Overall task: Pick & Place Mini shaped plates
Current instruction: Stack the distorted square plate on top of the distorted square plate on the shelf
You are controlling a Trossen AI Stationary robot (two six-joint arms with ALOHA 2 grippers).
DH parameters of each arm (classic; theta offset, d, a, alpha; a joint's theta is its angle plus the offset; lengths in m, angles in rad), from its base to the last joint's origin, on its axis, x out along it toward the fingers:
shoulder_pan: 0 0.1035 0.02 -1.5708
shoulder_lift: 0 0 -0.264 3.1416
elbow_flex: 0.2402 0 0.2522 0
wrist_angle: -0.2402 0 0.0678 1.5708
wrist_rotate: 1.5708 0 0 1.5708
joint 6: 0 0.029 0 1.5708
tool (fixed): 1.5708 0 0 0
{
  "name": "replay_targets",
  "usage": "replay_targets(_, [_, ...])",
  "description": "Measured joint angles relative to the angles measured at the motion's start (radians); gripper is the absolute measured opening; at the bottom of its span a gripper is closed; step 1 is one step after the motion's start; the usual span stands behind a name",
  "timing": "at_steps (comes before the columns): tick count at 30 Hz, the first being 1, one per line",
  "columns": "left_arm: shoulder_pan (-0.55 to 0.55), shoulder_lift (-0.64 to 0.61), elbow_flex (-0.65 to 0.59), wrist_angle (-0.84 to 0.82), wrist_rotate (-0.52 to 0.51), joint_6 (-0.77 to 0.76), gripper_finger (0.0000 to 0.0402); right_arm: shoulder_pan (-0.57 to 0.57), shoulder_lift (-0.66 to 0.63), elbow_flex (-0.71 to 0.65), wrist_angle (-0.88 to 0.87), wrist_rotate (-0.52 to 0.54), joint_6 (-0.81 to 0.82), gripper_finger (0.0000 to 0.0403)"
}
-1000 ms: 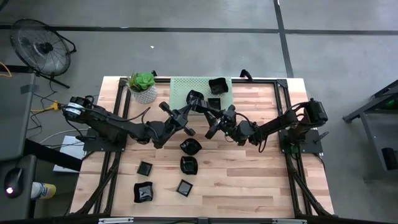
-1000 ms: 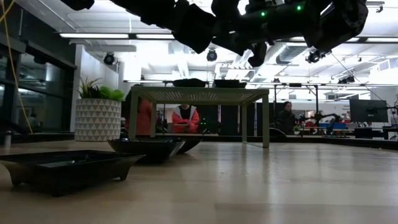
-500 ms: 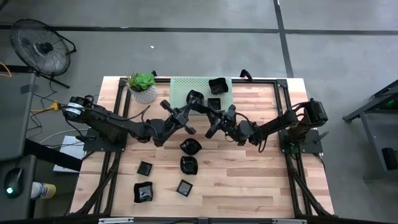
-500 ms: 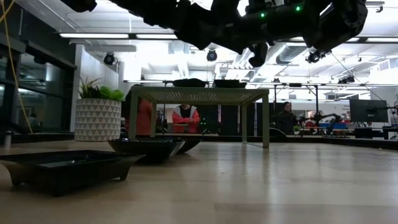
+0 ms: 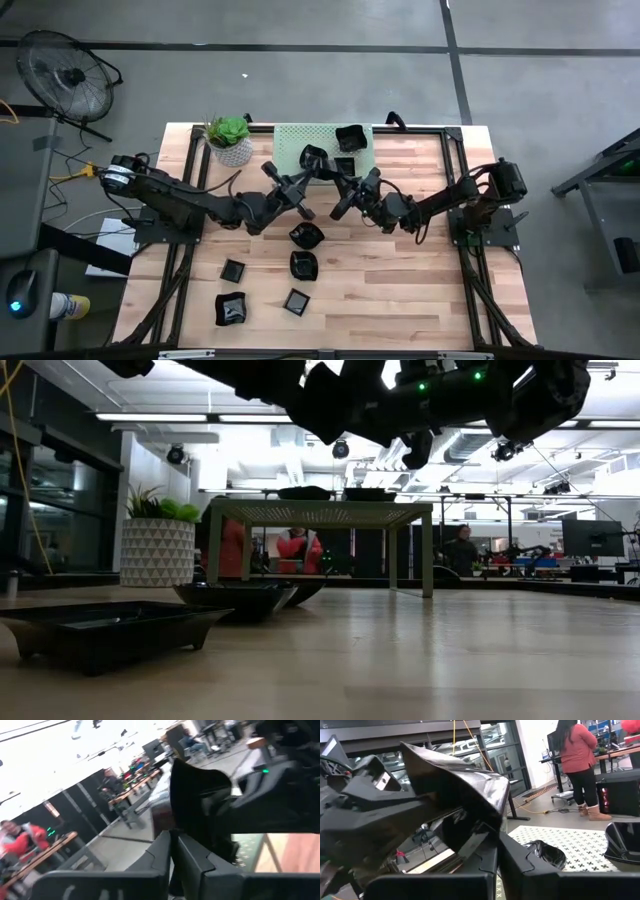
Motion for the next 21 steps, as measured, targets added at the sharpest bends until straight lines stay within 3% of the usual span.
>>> replay_targets(8, [-0.001,0.0,0.0,-0.05,0.092,0.005,0.0096,0.0,0.0,-0.001,-0.004,0.0,0.002,0.0001])
replay_targets(15, [-0.001,0.002,0.0,-0.045,0.045,0.064,0.0154,0.0,0.0,-0.001,0.001,-0.001,0.0,0.0001])
replay_targets(21, [0.0,-0.001,0.0,-0.05,0.004,0.081,0.0174,-0.001,-0.003,0.002,-0.003,-0.004,-0.005,0.0])
